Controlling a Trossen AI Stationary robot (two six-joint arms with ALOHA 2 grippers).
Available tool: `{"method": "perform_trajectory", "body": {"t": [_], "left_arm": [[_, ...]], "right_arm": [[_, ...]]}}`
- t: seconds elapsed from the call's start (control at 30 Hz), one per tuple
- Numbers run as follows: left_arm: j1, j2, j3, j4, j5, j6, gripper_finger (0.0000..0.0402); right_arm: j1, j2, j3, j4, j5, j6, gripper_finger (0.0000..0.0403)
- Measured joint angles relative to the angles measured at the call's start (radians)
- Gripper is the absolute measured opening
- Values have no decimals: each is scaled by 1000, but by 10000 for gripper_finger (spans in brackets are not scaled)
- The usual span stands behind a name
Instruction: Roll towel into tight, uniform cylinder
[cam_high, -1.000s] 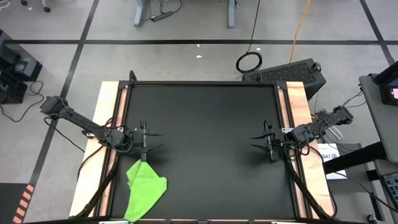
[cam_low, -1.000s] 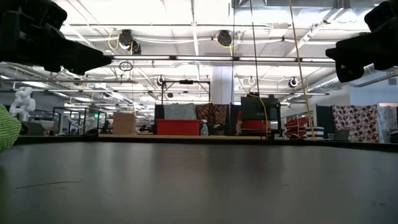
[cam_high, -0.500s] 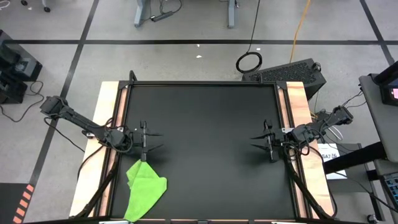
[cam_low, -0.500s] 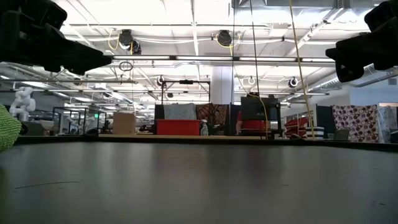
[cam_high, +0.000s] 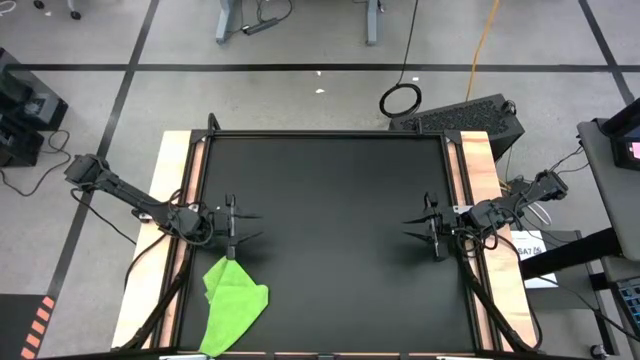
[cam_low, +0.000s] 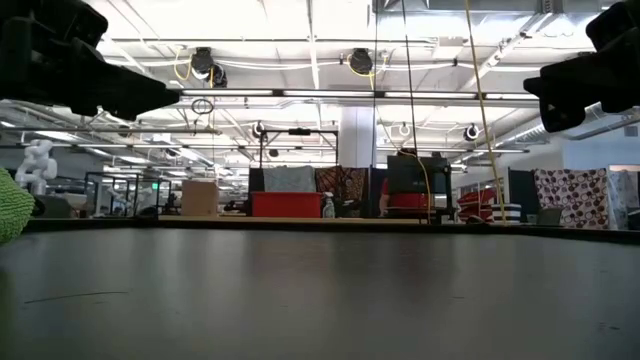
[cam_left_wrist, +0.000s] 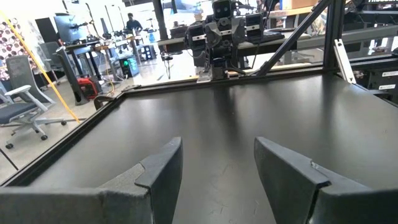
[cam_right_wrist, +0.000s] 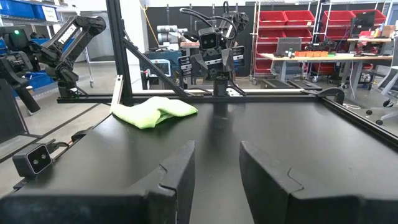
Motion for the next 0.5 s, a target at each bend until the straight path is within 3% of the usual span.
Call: {"method": "perform_trajectory", "body": {"t": [0.3,0.4,0.5], "left_arm": [[1,0,0,0,-1,11,206],[12,0,0,-1,-29,136,206],[20,0,0,-13,-31,226,206]], "right_arm": [[0,0,0,12,0,0,116],[0,0,0,92,2,55,116],[-2,0,0,178,72,130,116]]}}
